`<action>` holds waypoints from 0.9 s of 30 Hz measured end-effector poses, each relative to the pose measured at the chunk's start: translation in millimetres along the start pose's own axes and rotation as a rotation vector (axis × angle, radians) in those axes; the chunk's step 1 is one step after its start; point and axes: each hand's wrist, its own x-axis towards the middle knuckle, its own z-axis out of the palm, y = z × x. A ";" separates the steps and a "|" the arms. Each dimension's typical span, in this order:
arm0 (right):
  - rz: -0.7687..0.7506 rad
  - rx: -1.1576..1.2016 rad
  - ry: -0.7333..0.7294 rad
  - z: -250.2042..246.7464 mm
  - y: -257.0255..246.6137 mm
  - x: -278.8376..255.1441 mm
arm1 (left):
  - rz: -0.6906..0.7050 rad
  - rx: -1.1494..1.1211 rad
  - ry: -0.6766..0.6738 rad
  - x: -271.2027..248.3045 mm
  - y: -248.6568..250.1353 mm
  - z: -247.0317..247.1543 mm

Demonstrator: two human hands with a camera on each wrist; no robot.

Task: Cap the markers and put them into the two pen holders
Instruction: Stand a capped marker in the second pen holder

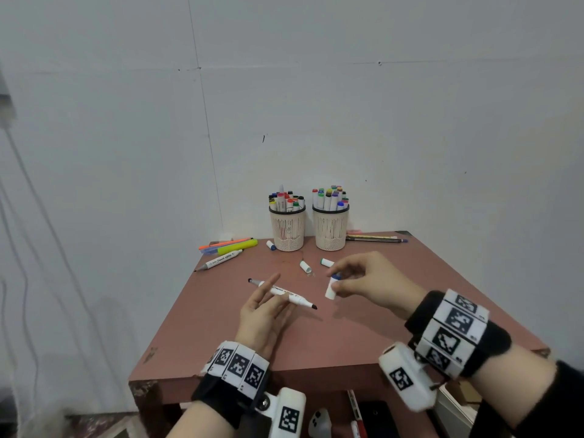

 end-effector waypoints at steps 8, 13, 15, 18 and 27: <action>0.093 0.764 0.326 38.6 35.4 -7.2 | 0.040 -0.091 0.031 7.2 -4.3 -6.1; 0.177 1.035 0.353 56.8 54.9 -0.5 | 0.072 -0.123 0.067 8.9 -5.3 -8.0; 0.180 1.019 0.339 58.7 60.1 0.3 | 0.083 -0.125 0.068 9.1 -6.1 -9.1; 0.171 0.985 0.330 58.3 63.6 0.9 | 0.089 -0.106 0.053 8.1 -6.5 -8.5; 0.143 0.899 0.265 59.5 66.9 -2.3 | 0.106 -0.046 0.034 4.7 -6.2 -5.9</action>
